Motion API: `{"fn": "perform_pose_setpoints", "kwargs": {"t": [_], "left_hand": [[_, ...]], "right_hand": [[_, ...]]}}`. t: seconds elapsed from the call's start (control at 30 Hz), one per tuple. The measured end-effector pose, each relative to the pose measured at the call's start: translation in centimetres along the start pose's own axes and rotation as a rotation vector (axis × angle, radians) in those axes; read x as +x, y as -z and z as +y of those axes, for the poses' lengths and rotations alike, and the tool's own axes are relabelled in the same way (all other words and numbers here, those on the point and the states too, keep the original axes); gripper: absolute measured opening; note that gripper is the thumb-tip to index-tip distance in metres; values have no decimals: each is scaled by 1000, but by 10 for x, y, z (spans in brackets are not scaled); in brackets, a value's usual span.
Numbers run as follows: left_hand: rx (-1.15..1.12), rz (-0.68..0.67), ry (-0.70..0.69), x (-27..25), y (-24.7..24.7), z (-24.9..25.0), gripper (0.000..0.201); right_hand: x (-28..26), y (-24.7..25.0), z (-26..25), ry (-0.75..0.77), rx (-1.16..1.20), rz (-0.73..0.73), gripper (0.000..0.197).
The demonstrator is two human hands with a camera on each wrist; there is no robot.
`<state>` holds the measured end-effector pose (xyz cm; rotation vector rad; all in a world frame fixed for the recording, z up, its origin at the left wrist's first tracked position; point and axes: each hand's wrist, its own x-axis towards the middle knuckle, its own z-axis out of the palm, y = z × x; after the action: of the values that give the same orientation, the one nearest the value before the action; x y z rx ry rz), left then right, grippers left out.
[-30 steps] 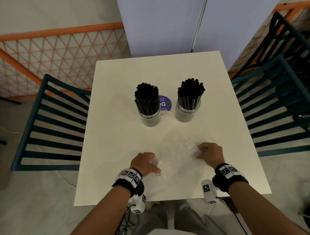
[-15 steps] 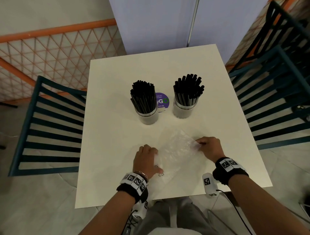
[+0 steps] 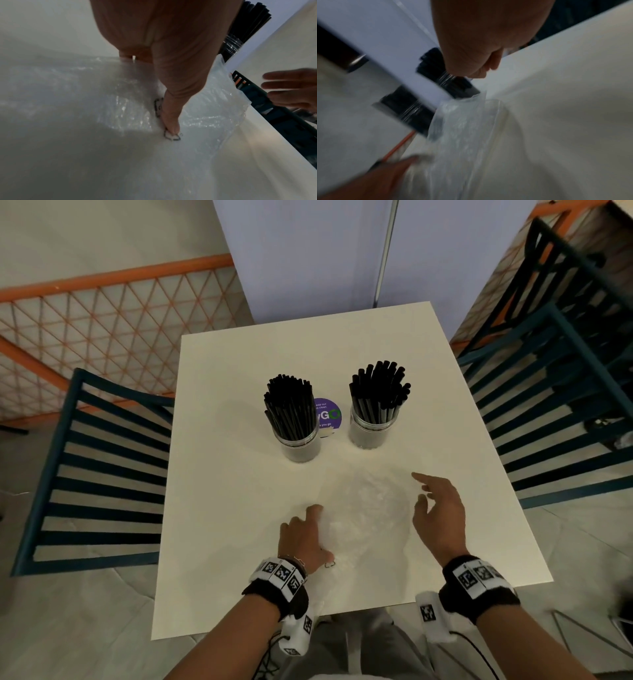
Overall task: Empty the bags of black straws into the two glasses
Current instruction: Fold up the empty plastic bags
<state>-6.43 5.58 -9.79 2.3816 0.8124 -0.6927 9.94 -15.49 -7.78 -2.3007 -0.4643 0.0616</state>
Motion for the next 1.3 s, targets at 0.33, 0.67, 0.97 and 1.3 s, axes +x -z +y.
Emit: {"fn": "perform_pose_setpoints", "kwargs": {"t": [0.33, 0.67, 0.97, 1.3], "left_hand": [[-501, -265, 130, -2, 9, 0, 68], [-881, -81, 89, -31, 13, -24, 55], [-500, 2, -224, -31, 7, -6, 44], [-345, 73, 208, 10, -3, 15, 60]], "right_hand": [[-102, -39, -6, 537, -390, -790, 113], [-80, -34, -7, 84, -52, -672, 46], [-40, -32, -18, -172, 24, -893, 80], [-41, -52, -30, -539, -109, -475, 50]]}}
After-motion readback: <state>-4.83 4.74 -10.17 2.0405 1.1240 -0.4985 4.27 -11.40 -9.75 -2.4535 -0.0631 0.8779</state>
